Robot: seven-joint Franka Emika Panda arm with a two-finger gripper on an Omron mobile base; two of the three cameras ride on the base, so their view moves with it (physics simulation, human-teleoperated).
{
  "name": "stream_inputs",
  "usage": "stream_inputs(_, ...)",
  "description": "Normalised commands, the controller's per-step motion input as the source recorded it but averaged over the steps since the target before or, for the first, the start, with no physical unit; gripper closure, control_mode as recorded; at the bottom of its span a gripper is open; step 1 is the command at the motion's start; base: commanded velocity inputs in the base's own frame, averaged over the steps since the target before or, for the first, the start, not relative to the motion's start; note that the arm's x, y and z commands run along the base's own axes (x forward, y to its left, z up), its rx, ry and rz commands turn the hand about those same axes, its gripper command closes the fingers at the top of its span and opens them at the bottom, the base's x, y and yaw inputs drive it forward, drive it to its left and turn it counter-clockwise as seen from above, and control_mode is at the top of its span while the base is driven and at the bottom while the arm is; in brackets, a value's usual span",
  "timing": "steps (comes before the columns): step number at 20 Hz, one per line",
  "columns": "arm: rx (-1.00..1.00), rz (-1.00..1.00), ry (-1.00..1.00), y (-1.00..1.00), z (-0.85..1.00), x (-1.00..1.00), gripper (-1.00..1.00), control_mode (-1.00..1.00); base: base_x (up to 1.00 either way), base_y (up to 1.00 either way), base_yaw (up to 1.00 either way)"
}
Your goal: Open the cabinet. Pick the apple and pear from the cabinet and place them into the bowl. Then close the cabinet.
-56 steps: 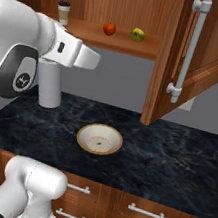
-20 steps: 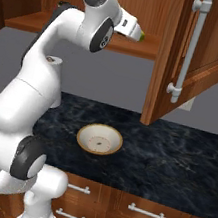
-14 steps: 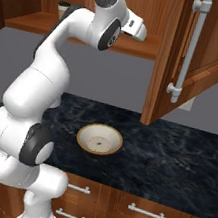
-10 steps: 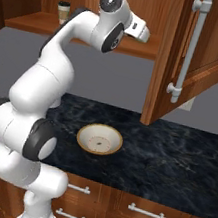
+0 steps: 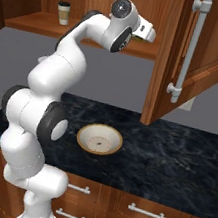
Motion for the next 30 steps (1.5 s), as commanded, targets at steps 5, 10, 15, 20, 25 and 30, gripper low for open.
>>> stream_inputs(5,0.01,0.01,0.04,-0.03,-0.04,0.62,-1.0,-1.0,0.0,0.0,0.0)
stream_inputs(10,0.01,0.03,0.05,-0.01,-0.08,0.55,-1.0,-1.0,0.0,0.0,0.0)
stream_inputs(15,0.0,0.03,0.0,-0.1,-0.17,0.54,-1.0,-1.0,0.0,0.0,0.0)
stream_inputs(20,0.0,0.03,0.0,-0.1,-0.36,0.24,1.0,-1.0,0.0,0.0,0.0)
stream_inputs(25,0.0,0.01,0.0,-0.04,-0.12,0.0,1.0,-1.0,0.0,0.0,0.0)
stream_inputs(30,0.0,0.0,-0.06,0.0,0.01,-0.16,1.0,-1.0,0.0,0.0,0.0)
